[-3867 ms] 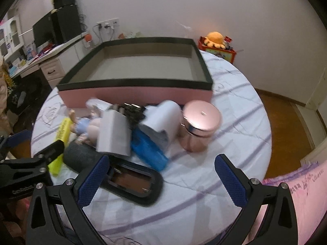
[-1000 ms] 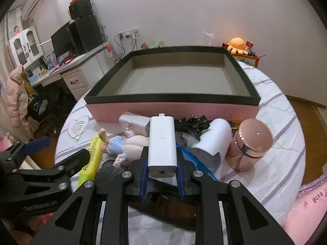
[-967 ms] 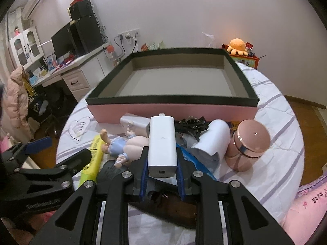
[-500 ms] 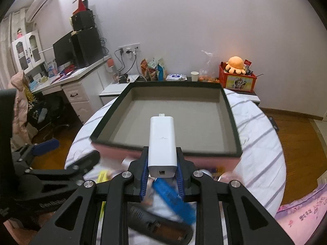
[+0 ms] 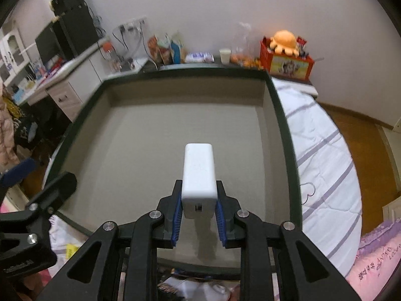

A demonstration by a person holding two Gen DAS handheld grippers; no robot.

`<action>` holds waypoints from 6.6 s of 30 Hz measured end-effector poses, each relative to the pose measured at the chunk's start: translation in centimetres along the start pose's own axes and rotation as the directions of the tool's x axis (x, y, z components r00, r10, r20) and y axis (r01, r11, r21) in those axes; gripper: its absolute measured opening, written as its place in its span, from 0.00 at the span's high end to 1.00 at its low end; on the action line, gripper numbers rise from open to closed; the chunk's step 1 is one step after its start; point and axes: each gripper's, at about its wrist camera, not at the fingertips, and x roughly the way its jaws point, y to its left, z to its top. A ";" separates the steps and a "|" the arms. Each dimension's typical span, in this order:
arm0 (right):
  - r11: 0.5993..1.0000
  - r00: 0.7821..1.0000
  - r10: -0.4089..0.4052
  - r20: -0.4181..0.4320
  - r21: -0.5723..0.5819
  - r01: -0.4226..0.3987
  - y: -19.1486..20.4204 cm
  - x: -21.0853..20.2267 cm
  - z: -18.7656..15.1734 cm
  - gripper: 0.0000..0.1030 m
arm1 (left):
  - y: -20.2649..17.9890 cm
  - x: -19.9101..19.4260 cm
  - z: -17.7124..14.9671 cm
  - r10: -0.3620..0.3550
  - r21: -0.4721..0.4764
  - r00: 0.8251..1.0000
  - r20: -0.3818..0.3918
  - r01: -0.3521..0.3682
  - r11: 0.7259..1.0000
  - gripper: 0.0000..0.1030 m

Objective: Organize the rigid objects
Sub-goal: 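Lift the white charger into the pink box and open the right gripper, then grasp the yellow highlighter with the left gripper, then carry the yellow highlighter into the box and release it with the left gripper, then grasp the baby doll with the right gripper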

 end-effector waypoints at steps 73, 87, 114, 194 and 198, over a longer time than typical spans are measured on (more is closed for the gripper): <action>0.992 0.978 0.064 0.198 0.096 -0.084 -0.4 -10.5 -13.5 0.22 | 4.0 -3.7 -13.5 -0.082 -0.029 0.994 -0.070 0.080 0.996 0.74; 0.990 0.972 0.073 0.224 0.100 -0.097 -0.6 -11.5 -12.1 0.22 | 2.6 -7.1 -8.0 -0.092 -0.007 0.995 0.036 0.092 0.996 0.74; 0.987 0.978 0.070 0.196 0.128 -0.096 -3.9 -6.5 -4.5 0.22 | -1.5 7.8 1.0 -0.081 0.022 0.984 -0.161 0.086 0.996 0.49; 0.963 0.980 0.170 0.107 -0.228 -0.142 7.6 -5.2 -12.2 0.24 | 9.3 -5.6 -14.2 0.005 -0.126 0.999 0.040 0.000 0.992 0.00; 0.963 0.984 0.152 0.090 -0.236 -0.127 8.2 -4.0 -12.3 0.24 | 10.0 -5.1 -14.5 0.004 -0.141 1.000 0.023 -0.001 0.990 0.00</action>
